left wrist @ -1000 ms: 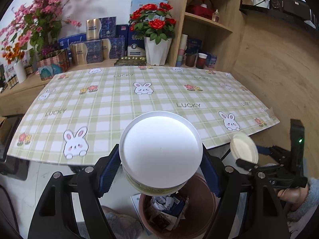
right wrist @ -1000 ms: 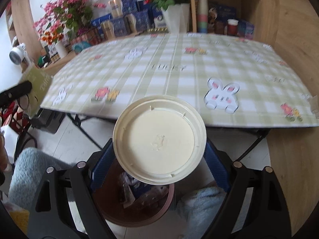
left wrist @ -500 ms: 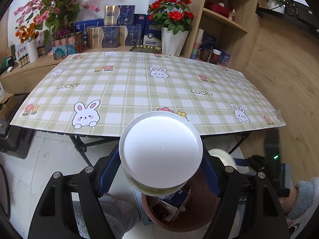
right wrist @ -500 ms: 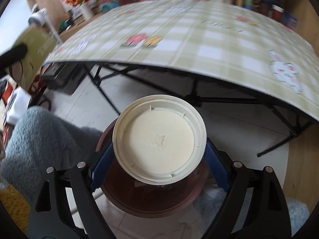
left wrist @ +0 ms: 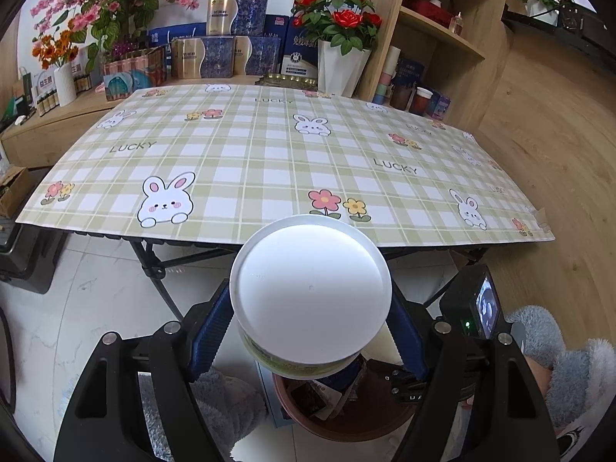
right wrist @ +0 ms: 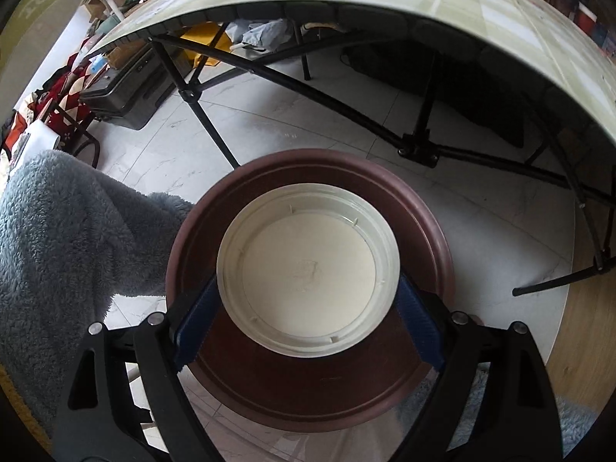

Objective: Collect trash
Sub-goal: 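Lower the lid into the brown bin and open the right gripper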

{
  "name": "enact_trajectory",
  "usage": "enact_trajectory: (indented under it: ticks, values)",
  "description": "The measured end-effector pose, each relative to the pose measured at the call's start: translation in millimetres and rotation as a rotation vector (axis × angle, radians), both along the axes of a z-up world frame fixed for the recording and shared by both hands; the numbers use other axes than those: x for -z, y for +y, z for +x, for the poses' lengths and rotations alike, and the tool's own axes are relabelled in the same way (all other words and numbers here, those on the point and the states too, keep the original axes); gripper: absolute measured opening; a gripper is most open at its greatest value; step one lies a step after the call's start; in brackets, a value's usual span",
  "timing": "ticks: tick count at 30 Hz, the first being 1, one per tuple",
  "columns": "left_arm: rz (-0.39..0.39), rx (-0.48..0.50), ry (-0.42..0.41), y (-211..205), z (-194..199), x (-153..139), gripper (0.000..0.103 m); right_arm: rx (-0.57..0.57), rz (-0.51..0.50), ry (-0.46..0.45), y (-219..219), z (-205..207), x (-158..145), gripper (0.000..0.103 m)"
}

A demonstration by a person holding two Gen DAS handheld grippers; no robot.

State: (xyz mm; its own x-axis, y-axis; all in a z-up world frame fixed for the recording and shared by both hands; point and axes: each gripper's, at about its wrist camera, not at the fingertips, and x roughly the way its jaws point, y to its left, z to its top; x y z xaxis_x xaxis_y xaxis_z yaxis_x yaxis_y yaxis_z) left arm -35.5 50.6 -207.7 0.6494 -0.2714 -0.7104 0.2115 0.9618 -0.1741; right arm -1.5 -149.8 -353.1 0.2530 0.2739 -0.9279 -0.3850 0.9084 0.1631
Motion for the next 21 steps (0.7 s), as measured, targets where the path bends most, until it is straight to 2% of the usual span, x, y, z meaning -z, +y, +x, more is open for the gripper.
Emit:
enact_trajectory:
  ticks: [5, 7, 10, 15, 21]
  values:
    - [0.001, 0.008, 0.018, -4, 1, 6, 0.074, 0.032, 0.001, -0.002, -6, 3, 0, 0.088]
    - [0.003, 0.011, 0.02, -4, 2, 7, 0.074, 0.046, 0.006, -0.012, -8, 3, -3, 0.094]
    - [0.004, 0.01, 0.027, -4, 3, 10, 0.074, 0.067, 0.04, -0.038, -13, 2, -12, 0.096]
    - [0.004, 0.011, 0.051, -5, 6, 16, 0.074, 0.114, 0.088, -0.122, -23, -1, -44, 0.097]
    - [0.048, 0.058, 0.09, -19, 18, 34, 0.074, 0.188, 0.118, -0.255, -49, -3, -90, 0.097]
